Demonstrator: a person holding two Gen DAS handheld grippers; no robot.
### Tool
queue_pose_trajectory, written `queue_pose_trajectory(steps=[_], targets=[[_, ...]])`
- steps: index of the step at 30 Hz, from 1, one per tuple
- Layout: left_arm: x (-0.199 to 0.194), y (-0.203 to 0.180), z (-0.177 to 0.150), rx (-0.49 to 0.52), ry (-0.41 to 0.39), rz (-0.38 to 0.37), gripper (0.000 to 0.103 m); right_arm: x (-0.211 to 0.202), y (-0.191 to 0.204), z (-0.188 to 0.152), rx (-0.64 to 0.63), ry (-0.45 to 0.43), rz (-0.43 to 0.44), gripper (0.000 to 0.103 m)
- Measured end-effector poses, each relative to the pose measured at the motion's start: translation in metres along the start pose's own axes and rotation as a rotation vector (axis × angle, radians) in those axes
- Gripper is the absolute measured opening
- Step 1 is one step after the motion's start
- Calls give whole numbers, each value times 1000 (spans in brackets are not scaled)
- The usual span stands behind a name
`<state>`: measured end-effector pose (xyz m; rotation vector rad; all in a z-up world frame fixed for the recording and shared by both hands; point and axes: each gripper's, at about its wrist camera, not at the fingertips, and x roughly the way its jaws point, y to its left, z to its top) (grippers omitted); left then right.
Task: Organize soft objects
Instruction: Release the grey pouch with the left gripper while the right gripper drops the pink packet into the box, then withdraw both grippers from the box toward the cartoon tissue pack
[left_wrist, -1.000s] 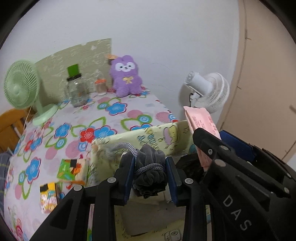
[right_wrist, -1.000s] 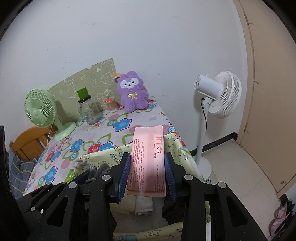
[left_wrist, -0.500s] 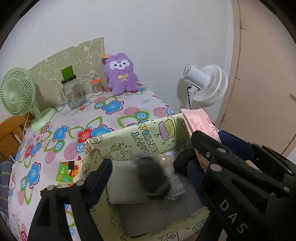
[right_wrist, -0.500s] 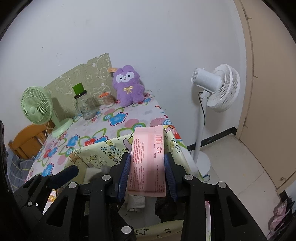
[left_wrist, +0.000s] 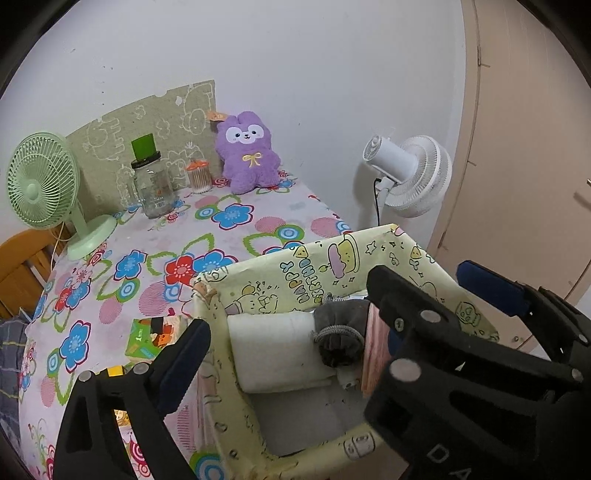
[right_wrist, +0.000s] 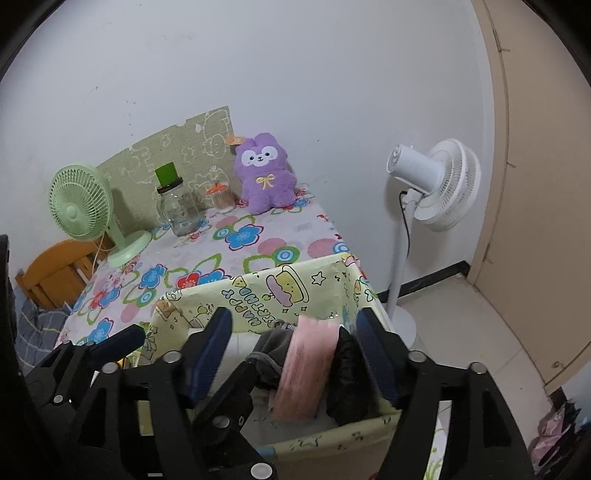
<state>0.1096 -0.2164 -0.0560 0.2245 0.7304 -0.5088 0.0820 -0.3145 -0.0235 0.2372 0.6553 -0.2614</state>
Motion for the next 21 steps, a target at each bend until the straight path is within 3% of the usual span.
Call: queue_pose_trajectory(steps=[9, 21], targets=[[-33, 15, -8, -6, -38, 10, 103, -27, 25, -3, -38, -28, -30, 92], [-91, 30, -6, -33, -102, 28, 103, -81, 51, 4, -54, -102, -17, 95]])
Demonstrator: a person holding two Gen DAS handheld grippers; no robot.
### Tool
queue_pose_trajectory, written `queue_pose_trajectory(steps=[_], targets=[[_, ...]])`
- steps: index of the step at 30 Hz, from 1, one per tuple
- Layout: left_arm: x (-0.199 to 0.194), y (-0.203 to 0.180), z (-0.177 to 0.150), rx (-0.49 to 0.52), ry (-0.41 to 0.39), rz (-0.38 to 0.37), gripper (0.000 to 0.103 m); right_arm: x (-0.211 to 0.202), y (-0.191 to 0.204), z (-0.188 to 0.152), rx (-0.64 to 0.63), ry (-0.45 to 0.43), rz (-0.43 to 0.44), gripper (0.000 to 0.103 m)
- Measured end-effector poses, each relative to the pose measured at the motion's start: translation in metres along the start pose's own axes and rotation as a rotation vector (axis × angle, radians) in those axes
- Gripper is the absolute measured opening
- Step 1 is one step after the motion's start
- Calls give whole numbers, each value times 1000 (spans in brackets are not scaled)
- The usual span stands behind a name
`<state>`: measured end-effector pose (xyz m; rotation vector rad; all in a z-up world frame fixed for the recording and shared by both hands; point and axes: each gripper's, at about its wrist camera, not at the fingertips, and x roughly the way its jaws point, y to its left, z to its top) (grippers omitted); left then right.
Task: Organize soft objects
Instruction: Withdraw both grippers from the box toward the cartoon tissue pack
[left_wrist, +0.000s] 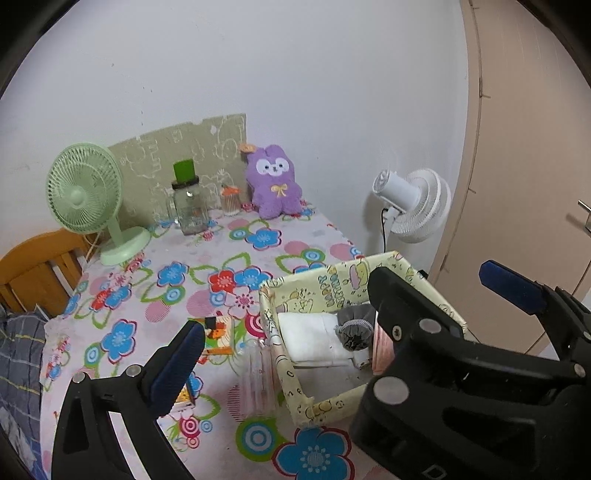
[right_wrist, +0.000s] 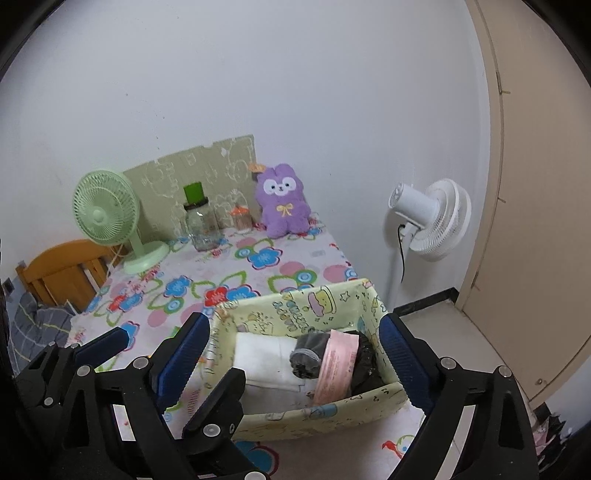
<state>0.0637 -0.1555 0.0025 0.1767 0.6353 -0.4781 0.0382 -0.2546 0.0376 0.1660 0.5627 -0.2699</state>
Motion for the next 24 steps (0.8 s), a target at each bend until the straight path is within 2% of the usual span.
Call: queue_pose_trajectory(steps=[6, 12, 24], targets=[[-32, 1, 7, 21, -48, 2, 103, -25, 11, 11, -33, -12, 34, 95], [-46, 26, 7, -8, -56, 16, 103, -35, 38, 14, -78, -17, 84, 95], [-19, 98, -12, -84, -4, 60, 103, 0, 92, -1, -116, 38, 185, 95]])
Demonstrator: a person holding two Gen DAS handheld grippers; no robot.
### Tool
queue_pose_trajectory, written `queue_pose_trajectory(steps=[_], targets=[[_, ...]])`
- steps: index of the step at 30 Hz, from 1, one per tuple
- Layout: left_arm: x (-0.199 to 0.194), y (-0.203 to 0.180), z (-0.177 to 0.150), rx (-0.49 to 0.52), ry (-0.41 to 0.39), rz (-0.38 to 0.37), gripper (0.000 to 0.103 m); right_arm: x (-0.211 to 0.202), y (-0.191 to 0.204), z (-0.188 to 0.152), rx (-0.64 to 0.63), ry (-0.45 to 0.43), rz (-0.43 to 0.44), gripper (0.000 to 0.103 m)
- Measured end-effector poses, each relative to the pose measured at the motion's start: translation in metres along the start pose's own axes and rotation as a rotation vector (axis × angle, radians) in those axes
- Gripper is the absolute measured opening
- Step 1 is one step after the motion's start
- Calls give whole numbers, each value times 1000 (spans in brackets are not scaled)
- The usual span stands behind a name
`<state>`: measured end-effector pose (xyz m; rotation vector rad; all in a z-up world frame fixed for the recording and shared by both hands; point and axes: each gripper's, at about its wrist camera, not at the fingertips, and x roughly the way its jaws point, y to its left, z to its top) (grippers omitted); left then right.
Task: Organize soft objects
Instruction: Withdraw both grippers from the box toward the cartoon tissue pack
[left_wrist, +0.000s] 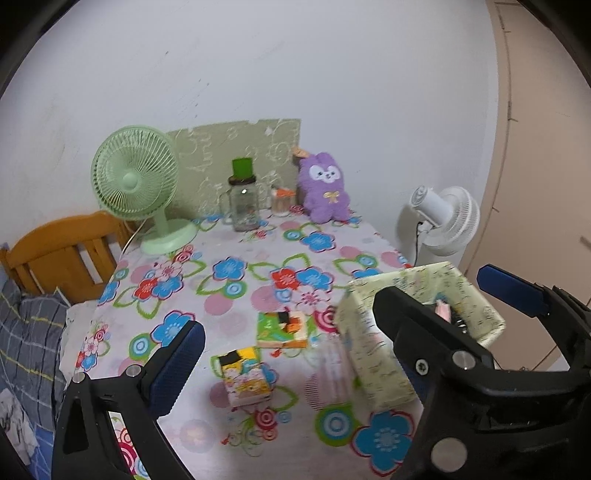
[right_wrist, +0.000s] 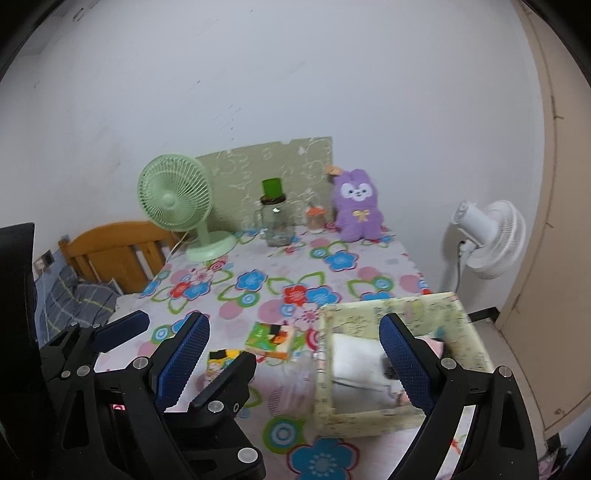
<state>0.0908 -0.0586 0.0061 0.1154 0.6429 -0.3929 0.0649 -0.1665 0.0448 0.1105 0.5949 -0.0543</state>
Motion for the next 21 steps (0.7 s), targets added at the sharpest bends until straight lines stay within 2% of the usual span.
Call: queue_pose_trajectory(steps=[7, 15, 19, 21], targets=[[25, 23, -15, -41, 49, 4, 103, 34, 14, -10, -26, 42, 13, 95], [42, 37, -34, -74, 68, 56, 103, 60, 23, -26, -44, 33, 24, 95], [54, 46, -46, -104, 100, 52, 103, 74, 28, -35, -61, 43, 19, 95], [61, 50, -51, -112, 123, 57, 103, 81, 30, -39, -60, 62, 30, 92]])
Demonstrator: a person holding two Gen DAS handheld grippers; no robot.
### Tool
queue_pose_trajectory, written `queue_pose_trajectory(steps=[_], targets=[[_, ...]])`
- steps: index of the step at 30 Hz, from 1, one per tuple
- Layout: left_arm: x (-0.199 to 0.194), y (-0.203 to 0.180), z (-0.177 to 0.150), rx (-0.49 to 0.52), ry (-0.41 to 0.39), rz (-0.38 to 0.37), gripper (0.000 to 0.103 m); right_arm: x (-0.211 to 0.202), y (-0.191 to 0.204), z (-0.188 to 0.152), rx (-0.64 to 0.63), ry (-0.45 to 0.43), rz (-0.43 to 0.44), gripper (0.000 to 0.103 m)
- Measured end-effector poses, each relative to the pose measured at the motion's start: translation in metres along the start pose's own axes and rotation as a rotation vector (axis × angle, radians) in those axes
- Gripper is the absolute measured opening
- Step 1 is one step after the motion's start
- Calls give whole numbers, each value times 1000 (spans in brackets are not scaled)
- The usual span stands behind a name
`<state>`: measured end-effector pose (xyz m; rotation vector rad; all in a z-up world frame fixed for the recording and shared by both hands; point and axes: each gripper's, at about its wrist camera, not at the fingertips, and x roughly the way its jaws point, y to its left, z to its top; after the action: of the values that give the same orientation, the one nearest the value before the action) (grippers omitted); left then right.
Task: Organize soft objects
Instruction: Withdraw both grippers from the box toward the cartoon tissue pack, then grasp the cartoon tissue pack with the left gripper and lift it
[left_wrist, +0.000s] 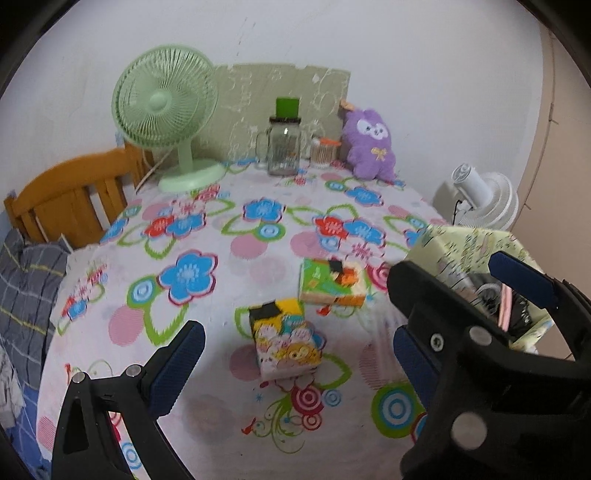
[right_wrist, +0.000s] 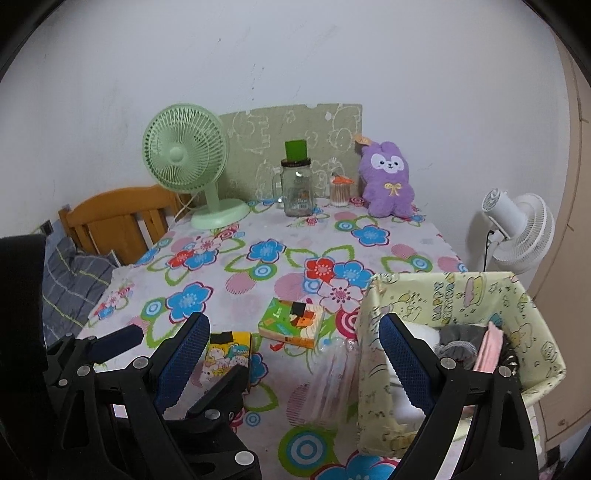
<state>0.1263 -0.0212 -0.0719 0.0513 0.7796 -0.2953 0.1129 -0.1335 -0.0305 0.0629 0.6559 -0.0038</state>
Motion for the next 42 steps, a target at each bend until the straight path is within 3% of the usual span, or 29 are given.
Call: queue_pose_trajectory(steps=[6, 13, 16, 21, 30, 34, 42], targets=[[15, 8, -7, 1, 27, 7, 103, 18, 5, -10, 14, 42, 19, 83], [35, 12, -13, 7, 61, 33, 103, 36, 7, -21, 45, 80, -28, 73], [42, 10, -17, 23, 78, 54, 102, 39, 9, -25, 22, 68, -93, 68], [47, 11, -20, 21, 88, 46, 102, 38, 9, -28, 14, 55, -124, 65], [44, 17, -23, 37, 86, 49, 102, 36, 16, -28, 17, 60, -97, 54], [43, 19, -25, 46, 84, 56, 102, 48, 18, -34, 31, 119, -85, 54], [51, 12, -28, 90, 80, 43, 102, 58, 6, -48, 138, 173, -148, 54]])
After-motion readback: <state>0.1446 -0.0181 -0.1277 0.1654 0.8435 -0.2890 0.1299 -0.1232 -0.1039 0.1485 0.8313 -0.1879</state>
